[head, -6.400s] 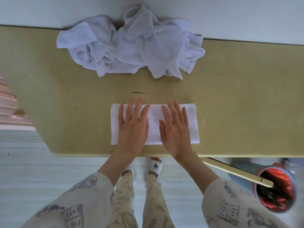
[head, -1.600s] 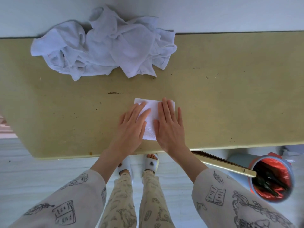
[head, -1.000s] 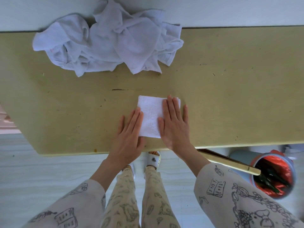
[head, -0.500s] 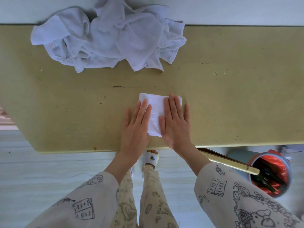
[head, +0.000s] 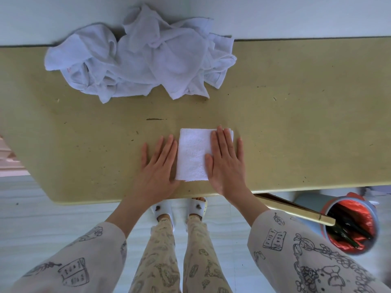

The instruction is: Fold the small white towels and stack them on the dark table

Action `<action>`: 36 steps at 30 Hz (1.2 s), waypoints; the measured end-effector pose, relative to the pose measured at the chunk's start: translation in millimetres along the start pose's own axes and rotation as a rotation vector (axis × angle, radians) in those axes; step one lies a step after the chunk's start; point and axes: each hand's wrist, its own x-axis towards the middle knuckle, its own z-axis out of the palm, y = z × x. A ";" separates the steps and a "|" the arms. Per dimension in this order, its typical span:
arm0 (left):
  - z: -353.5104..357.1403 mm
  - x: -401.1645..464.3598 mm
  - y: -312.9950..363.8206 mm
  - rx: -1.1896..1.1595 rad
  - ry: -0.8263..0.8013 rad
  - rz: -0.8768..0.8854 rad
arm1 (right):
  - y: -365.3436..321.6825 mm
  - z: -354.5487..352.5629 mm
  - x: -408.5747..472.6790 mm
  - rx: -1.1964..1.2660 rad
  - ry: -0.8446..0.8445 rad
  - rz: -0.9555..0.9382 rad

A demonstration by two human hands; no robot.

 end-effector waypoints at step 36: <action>-15.6 8.5 21.8 -0.243 0.072 -0.105 | 8.6 -54.7 7.5 0.492 -0.012 0.617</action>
